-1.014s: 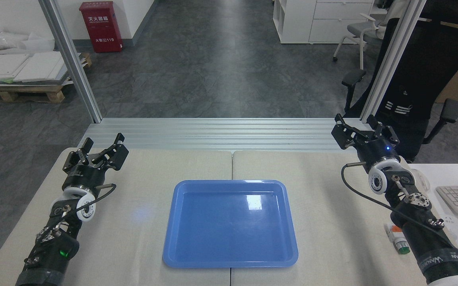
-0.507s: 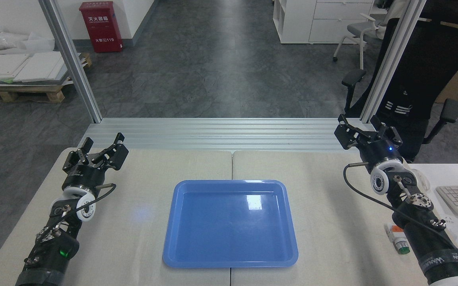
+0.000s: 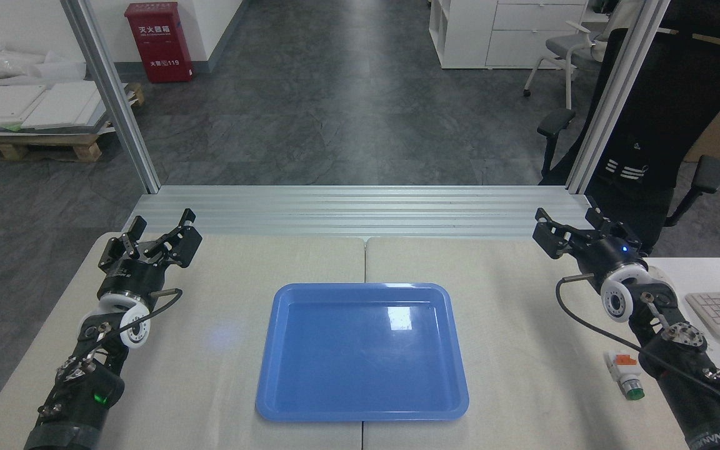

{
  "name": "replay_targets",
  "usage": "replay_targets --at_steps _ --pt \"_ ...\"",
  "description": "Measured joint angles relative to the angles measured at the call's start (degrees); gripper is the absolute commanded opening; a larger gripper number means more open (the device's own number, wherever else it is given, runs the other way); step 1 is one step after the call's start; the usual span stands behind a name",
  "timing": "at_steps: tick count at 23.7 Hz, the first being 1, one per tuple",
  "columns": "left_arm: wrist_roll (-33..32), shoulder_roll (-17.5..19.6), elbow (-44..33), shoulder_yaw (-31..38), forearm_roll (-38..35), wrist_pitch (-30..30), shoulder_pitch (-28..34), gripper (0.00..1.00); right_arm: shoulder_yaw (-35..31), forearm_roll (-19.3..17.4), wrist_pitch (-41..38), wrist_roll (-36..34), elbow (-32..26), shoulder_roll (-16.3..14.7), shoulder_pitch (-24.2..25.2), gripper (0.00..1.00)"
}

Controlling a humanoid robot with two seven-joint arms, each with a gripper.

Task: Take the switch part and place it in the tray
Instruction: 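Lower the right gripper toward the small switch part near the table edge, then close the right gripper on the switch part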

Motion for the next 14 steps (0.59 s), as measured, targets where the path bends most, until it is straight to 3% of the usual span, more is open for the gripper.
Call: replay_targets --at_steps 6,9,14 --pt "0.00 0.00 0.00 -0.04 0.00 -0.03 0.01 1.00 -3.31 -0.49 -4.84 3.71 -7.92 -7.58 12.62 0.99" --pt "0.00 0.00 0.00 -0.01 0.02 -0.03 0.02 1.00 -7.22 -4.24 -6.04 3.94 -10.20 -11.41 17.99 0.99" --pt "0.00 0.00 0.00 -0.03 0.03 -0.03 0.01 1.00 -8.34 -10.97 -7.66 4.14 -10.88 -15.91 24.82 0.99"
